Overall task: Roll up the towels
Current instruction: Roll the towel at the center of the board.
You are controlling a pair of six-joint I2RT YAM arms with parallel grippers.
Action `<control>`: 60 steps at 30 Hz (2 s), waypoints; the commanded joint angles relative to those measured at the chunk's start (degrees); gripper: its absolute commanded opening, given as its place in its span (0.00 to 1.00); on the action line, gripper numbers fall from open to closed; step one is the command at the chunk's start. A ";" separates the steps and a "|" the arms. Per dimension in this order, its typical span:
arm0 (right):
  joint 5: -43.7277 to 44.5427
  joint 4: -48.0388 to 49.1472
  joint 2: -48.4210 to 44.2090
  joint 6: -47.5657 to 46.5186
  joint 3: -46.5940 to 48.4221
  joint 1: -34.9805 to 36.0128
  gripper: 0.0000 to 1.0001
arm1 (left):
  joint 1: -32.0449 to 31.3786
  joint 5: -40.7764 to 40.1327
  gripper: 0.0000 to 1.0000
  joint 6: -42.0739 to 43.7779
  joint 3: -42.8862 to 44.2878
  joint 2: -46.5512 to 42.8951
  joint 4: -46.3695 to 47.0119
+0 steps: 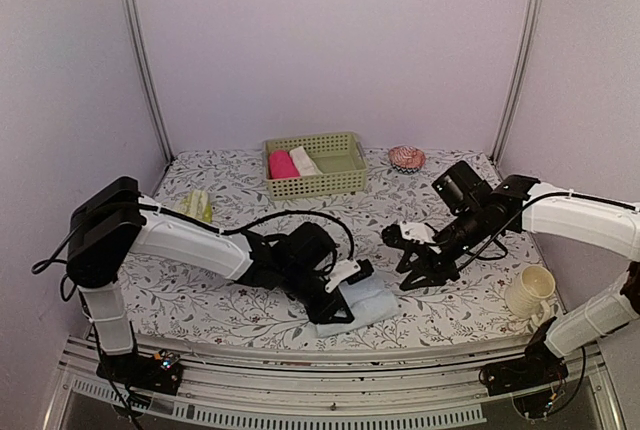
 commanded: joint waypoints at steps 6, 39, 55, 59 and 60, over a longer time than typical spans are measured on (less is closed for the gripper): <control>16.24 11.65 1.86 -3.77 -7.56 13.20 0.51 | 4.93 19.66 0.17 -7.57 2.95 8.73 -1.13; 2.42 -6.92 31.48 -1.32 7.56 14.39 0.14 | 9.38 -2.02 0.40 -7.53 -20.68 -24.09 8.47; -8.71 -27.84 58.13 -1.10 36.02 3.70 0.15 | -14.03 -33.38 0.43 1.65 -25.80 -30.11 6.68; -8.92 -28.38 60.82 -0.79 37.72 3.50 0.15 | -17.34 -39.72 0.48 7.87 -19.24 -22.73 5.77; -9.00 -28.49 61.21 -0.77 37.92 3.42 0.15 | -17.61 -40.82 0.49 9.38 -17.35 -20.63 5.00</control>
